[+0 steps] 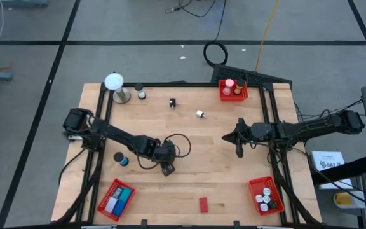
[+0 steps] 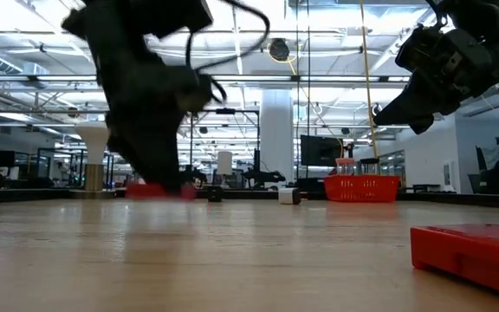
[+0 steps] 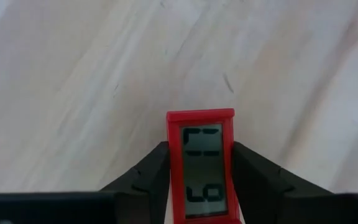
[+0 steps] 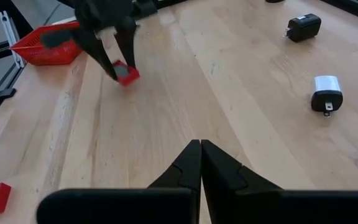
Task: Pick & Place Office items
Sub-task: Put the top red digital clock into the bottom left red basket
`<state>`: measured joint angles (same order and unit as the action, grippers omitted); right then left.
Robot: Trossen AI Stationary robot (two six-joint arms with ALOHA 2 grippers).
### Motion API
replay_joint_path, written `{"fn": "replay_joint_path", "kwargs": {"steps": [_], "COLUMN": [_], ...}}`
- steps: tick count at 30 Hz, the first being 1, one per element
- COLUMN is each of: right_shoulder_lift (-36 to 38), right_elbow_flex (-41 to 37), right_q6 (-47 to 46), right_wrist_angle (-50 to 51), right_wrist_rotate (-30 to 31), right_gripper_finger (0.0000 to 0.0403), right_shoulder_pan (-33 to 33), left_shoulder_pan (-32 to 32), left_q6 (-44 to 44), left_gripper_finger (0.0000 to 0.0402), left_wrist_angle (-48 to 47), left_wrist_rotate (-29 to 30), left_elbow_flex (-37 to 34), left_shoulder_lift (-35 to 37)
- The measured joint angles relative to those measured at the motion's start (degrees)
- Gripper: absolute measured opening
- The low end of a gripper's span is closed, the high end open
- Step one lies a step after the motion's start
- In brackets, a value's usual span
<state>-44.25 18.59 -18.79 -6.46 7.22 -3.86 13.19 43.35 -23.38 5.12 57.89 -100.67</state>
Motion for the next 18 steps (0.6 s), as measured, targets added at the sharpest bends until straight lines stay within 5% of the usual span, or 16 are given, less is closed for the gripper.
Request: {"fn": "replay_joint_path", "kwargs": {"steps": [8, 18], "right_shoulder_lift": [-0.02, 0.00], "right_elbow_flex": [0.00, 0.00], "right_q6": [0.00, -0.08], "right_wrist_angle": [-0.20, -0.19], "right_wrist_rotate": [0.02, 0.17], "right_gripper_finger": [0.0001, 0.0001], "right_shoulder_pan": [0.00, 0.02], "left_shoulder_pan": [6.11, 29.42], "left_q6": [11.30, 42.47], "left_gripper_finger": [0.0146, 0.0146], "left_wrist_angle": [-11.30, -22.42], "left_wrist_rotate": [1.61, 7.82], "left_elbow_flex": [0.02, 0.04], "left_shoulder_lift": [14.58, 23.90]}}
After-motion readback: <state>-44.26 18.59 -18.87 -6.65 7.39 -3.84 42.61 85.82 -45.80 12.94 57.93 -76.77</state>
